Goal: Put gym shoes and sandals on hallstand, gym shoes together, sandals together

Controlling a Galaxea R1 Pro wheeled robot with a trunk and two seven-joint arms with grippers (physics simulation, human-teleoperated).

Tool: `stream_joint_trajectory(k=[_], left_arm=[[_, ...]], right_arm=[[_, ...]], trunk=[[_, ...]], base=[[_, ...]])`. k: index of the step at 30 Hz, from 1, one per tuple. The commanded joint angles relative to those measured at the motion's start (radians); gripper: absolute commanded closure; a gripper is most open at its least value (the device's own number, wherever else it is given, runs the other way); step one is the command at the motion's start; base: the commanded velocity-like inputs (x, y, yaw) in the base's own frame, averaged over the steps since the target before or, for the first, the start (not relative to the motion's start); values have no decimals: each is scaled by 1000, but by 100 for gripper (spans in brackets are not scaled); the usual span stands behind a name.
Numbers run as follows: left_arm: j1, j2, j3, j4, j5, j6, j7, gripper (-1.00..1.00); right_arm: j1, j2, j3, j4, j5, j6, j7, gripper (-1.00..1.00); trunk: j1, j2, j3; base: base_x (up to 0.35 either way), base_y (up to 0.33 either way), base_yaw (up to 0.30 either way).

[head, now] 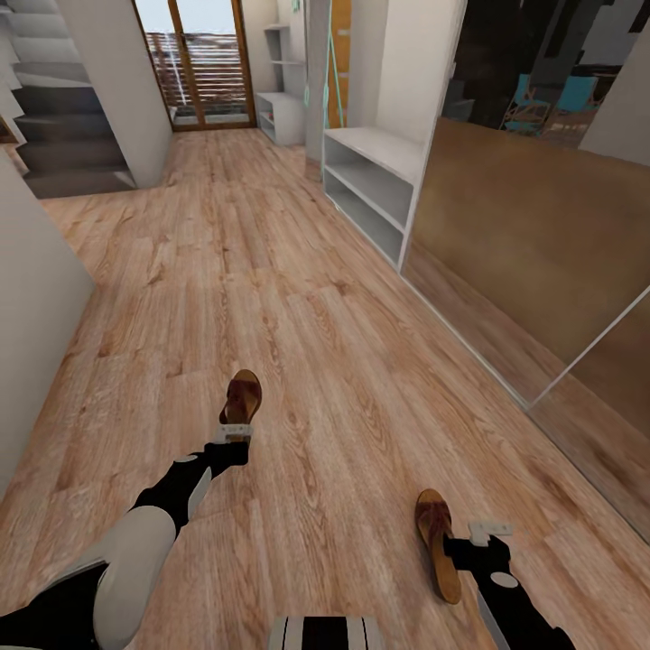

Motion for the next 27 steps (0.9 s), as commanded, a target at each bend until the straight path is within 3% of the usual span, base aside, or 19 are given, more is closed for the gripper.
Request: stream_joint_trajectory(k=[1,15,27], left_arm=[[0,-1,9,-3,-10,6,-9,100],[-1,-1,8,-4,-10,7,-9,100],[-16,-4,0,-22,-9,9,-10,100]], right_arm=[[0,0,-1,2,11,5,-2,-100],[0,0,0,33,11,5,-2,-100],[0,0,0,35,10,6,-2,-100]], trunk=[[0,0,-1],[0,0,-1],[5,-3,-51]], base=[[2,3,0],[0,0,0],[0,0,0]])
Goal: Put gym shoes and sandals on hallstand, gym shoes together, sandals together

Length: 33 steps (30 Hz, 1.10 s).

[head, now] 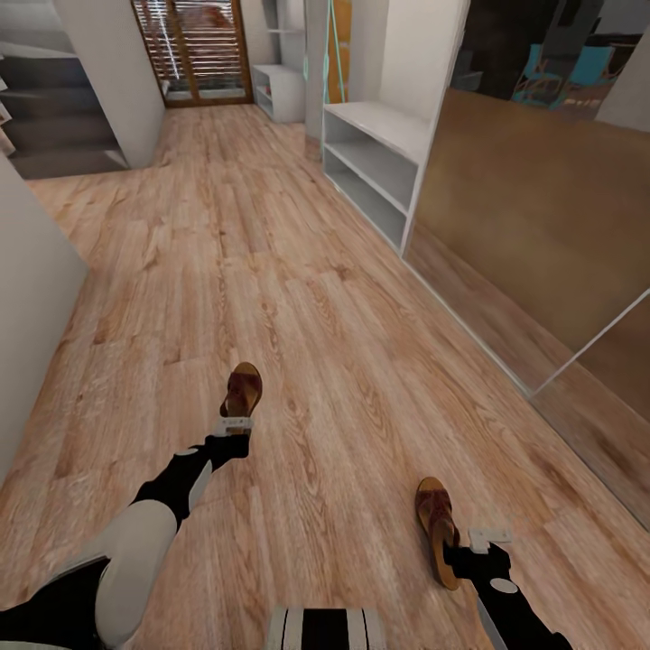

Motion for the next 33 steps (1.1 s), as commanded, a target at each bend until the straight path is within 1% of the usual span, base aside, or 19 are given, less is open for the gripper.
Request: stream_joint_trajectory(k=[1,7,10,12,15,18,23,26,33], left_arm=[[-1,-1,8,-7,-9,7,-9,100],[-4,-2,7,-47,-9,15,-12,100],[-6,-3,7,-74,-8,38,-21,100],[-7,-3,7,-100,-8,65,-34,100],[-5,-2,6,-123,-9,85,-49,100],[-6,-2,6,-127,-9,87,-51,100],[-8,-6,6,-140,-9,90,-52,100],[-8,-12,6,-149,-8,90,-53,100],[-5,-18,6,-154,-8,91,-53,100]], right_arm=[[0,1,-1,-1,10,5,-1,-100],[0,2,-1,-1,10,5,-1,-100],[0,2,-1,-1,10,5,-1,-100],[0,2,-1,-1,10,5,-1,-100],[0,2,-1,-1,10,5,-1,-100],[0,2,-1,-1,10,5,-1,-100],[0,2,-1,-1,10,5,-1,-100],[0,2,-1,-1,10,5,-1,-100],[0,2,-1,-1,10,5,-1,-100]], trunk=[[0,-1,-6],[3,-2,-38],[4,-3,-54],[4,-3,-57],[4,-3,-60],[4,-3,-61],[6,-4,-81],[8,-5,-94],[8,-5,-99]], base=[[0,0,0],[0,0,0],[0,0,0],[0,0,29],[0,0,39],[0,0,15],[0,0,21],[0,0,134],[0,0,176]])
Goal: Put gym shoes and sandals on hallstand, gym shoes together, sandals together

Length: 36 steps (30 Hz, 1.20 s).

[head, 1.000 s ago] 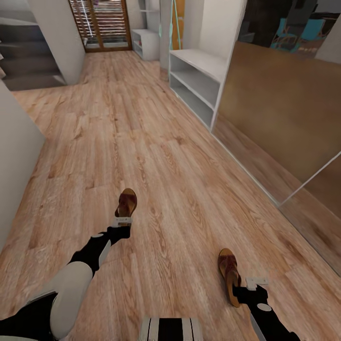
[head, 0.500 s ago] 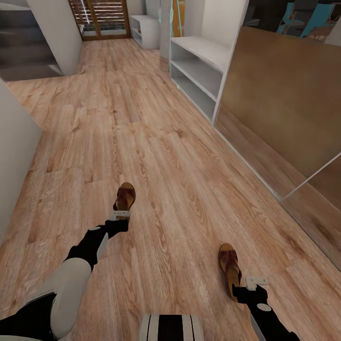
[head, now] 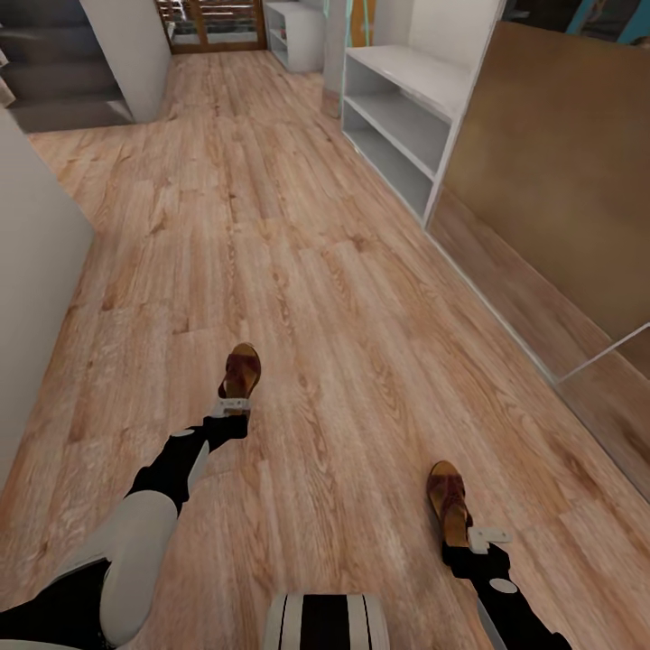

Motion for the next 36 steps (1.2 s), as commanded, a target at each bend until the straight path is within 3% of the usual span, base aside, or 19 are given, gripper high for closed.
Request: stream_joint_trajectory(k=[1,7,21,28,36], left_arm=[[0,-2,9,-3,-10,5,-10,100],[0,-2,9,-3,-10,5,-10,100],[0,-3,9,-3,-10,5,-10,100],[2,-3,-16,-4,-10,5,-10,100],[4,-2,-19,-5,-10,5,-10,100]], right_arm=[[0,0,-1,-2,10,5,-1,-100],[0,0,-1,-2,10,5,-1,-100],[0,0,-2,-2,10,5,-1,-100],[0,0,-3,-2,10,5,-1,-100],[0,0,-3,-2,10,5,-1,-100]], trunk=[[0,0,-1],[0,0,-2],[6,-4,-69],[9,-5,-107],[9,-5,-113]], base=[[0,0,65],[0,0,24],[0,0,1],[0,0,0],[0,0,0]])
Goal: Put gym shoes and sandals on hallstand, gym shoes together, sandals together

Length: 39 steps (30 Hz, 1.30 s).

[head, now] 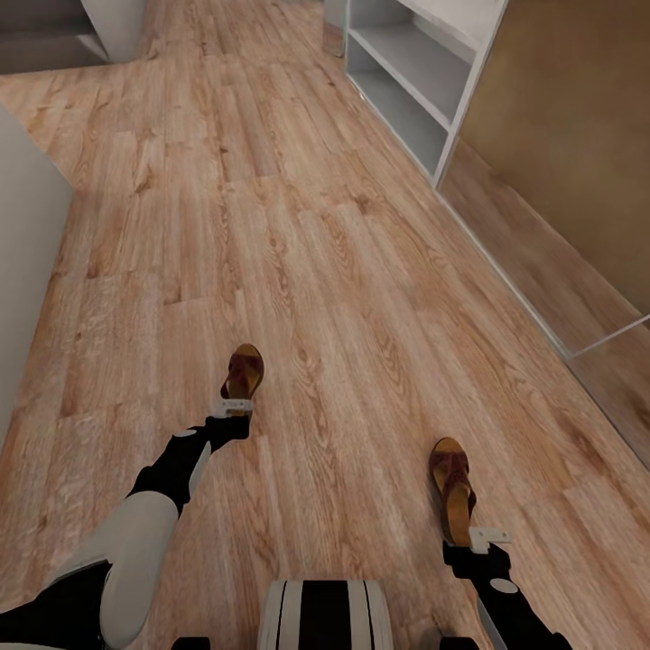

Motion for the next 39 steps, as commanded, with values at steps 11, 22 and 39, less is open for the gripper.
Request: stream_joint_trajectory(k=[11,22,39], left_arm=[[1,-1,9,-4,-8,5,-10,100],[3,-1,8,-4,-9,5,-9,100],[4,-1,8,-5,-10,5,-9,100]], right_arm=[[0,0,-1,-1,10,5,-1,-100],[0,0,-1,-1,10,5,-2,-100],[0,0,-1,-3,10,5,-3,-100]], trunk=[[0,0,-1],[0,0,-1],[2,-1,-23]], base=[[0,0,0],[89,80,0],[5,4,0]])
